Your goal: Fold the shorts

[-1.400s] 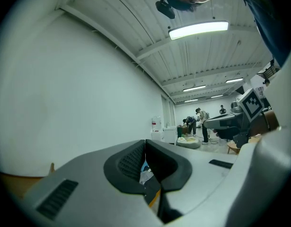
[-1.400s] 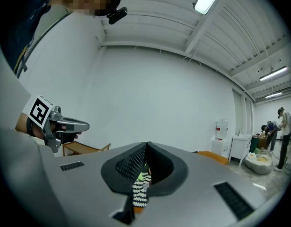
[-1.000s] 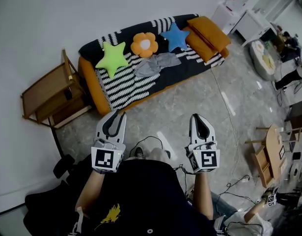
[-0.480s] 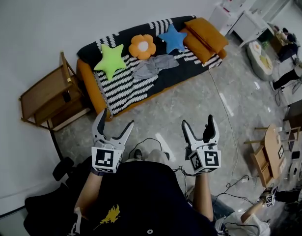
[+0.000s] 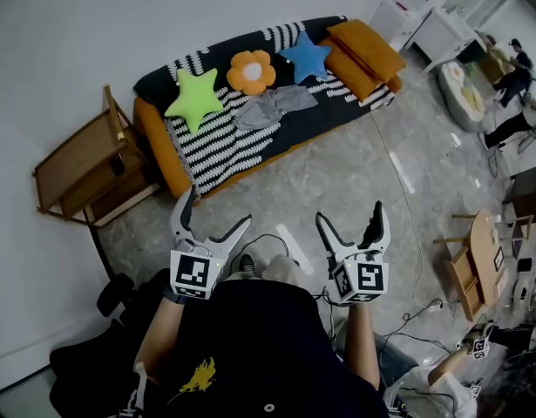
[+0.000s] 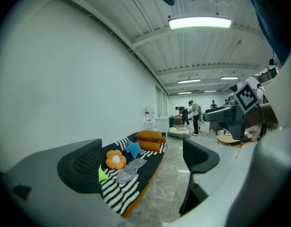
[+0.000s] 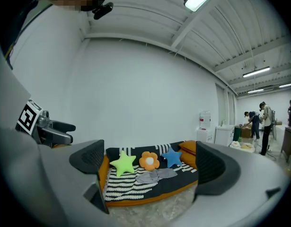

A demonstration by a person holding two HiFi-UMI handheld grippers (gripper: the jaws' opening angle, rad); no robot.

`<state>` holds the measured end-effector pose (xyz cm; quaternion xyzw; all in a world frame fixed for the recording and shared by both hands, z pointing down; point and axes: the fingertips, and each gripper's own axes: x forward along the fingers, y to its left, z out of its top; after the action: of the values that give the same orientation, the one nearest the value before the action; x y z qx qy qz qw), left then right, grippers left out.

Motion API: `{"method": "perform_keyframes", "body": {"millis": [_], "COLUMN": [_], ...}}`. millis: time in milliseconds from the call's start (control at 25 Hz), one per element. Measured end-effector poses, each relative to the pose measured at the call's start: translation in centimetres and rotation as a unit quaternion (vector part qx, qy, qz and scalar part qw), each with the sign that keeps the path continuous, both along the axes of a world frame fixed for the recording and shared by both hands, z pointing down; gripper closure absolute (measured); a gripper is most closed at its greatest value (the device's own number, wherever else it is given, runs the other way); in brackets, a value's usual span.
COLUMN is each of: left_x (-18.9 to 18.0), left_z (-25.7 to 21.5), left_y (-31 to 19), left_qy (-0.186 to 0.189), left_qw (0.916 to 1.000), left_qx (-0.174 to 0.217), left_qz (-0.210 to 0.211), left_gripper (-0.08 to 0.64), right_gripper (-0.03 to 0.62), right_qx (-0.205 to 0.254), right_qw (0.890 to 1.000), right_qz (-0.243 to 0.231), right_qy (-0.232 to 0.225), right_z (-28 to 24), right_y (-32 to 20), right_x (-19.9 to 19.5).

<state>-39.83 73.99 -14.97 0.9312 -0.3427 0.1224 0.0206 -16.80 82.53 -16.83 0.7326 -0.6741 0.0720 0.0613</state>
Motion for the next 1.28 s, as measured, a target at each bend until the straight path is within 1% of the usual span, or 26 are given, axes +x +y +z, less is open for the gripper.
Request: {"method": "perform_keyframes", "body": {"millis": [120,240,320,400,480,560,720,880,920,1000,1080,1200,1280], "left_x": [0.2,0.6,1.4,2.9,4.6,6.2,9.4,13.1,14.1,16.0,17.7,20.1,21.6], "left_z": [0.3,0.6,1.0,1.4,1.6,1.8,2.7,4.8,5.2,5.4,5.1,5.8,7.0], "left_y": [-0.1,-1.0,-2.0,-2.4,-2.2,-2.4,-3.6,-5.9,-6.8,-8.9,-11.6,-15.8,-17.7], "left_qy": [-0.018,-0.024,-0.020,-0.009,0.002,0.001,-0.027,-0.072,-0.078,-0.077,-0.075,-0.102,-0.117], "left_qw": [0.9998,0.9996,0.9995,0.9993,0.9990,0.9985,0.9979,0.9954,0.9948,0.9949,0.9955,0.9937,0.9903], "left_qx": [-0.009,-0.008,-0.018,-0.029,-0.035,-0.039,-0.035,-0.033,-0.035,-0.045,-0.048,-0.047,-0.065], "left_qz": [0.003,0.012,0.016,0.021,0.028,0.038,0.048,0.055,0.055,0.047,0.033,-0.007,-0.038], "left_gripper": [0.052,0.052,0.053,0.053,0.054,0.054,0.054,0.054,0.054,0.054,0.054,0.054,0.054], "right_gripper": [-0.006,-0.006,-0.006,-0.006,-0.006,-0.006,-0.005,0.010,0.012,0.012,0.015,0.034,0.062], "right_qx": [-0.014,-0.029,-0.039,-0.049,-0.059,-0.060,-0.062,-0.079,-0.084,-0.085,-0.072,-0.067,-0.074], "right_qw": [1.000,1.000,0.999,0.998,0.998,0.998,0.998,0.996,0.996,0.996,0.997,0.997,0.996], "right_qz": [0.008,0.012,0.015,0.023,0.032,0.037,0.029,0.028,0.026,0.017,0.005,-0.015,-0.031], "right_qy": [-0.003,0.002,0.010,0.015,0.010,0.002,-0.006,-0.018,-0.017,-0.015,-0.020,-0.036,-0.048], "right_z": [0.0,-0.1,0.4,1.4,2.4,2.7,3.7,6.5,7.2,7.8,7.7,7.9,8.1], "right_y": [0.8,0.8,0.7,0.9,1.2,0.8,-0.9,-3.5,-4.6,-7.1,-10.2,-14.3,-16.2], "right_x": [0.2,0.5,0.9,1.8,2.9,3.8,6.2,10.1,11.1,12.9,14.7,18.1,20.7]}}
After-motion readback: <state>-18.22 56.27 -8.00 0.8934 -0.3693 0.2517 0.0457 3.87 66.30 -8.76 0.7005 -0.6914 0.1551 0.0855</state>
